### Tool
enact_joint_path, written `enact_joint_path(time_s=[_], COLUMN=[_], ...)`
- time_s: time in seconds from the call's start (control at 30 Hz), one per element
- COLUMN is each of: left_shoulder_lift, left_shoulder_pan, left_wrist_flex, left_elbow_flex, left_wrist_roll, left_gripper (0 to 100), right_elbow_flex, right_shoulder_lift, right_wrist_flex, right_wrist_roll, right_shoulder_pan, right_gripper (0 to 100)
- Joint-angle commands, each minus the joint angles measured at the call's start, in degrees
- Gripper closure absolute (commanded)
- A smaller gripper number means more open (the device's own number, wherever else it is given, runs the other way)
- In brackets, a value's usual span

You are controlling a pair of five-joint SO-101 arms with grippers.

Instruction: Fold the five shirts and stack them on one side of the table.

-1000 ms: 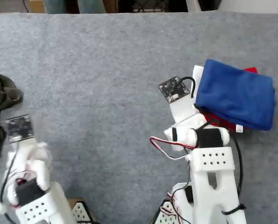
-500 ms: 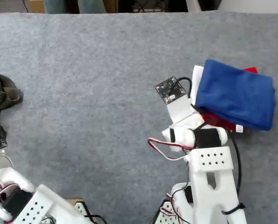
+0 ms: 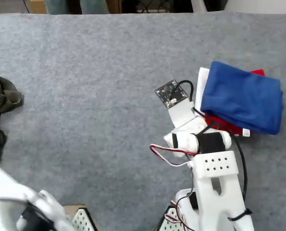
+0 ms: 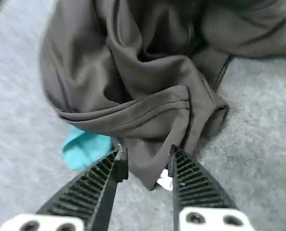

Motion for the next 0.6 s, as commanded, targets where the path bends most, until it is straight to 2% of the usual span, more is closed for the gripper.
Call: enact_joint_path(time_s=[0.0,0.3,0.43,0.57], left_shoulder_lift=[13.9,35.8,39.4,39.6], left_shoulder_pan=[0.7,6.5,7.3,7.5], left_wrist_flex=[-0.9,-0.9,-0.4,-0.4], left_elbow_flex=[-11.7,-24.4,-28.2,-29.0], left_wrist_roll=[2.5,2.9,7.6,8.2], left_gripper=[84,84,84,84], right_elbow_flex=[-2.5,-2.6,-2.6,-2.6], right_shoulder_lift=[-1.2,-1.2,-1.2,-1.2], right_wrist_flex=[-0.6,-0.6,-0.6,-0.6], right_wrist_roll=[-0.2,-0.2,-0.2,-0.2], right_shoulder_pan=[-0.8,-0.8,-0.8,-0.8], right_gripper=[98.4,98.4,98.4,98.4])
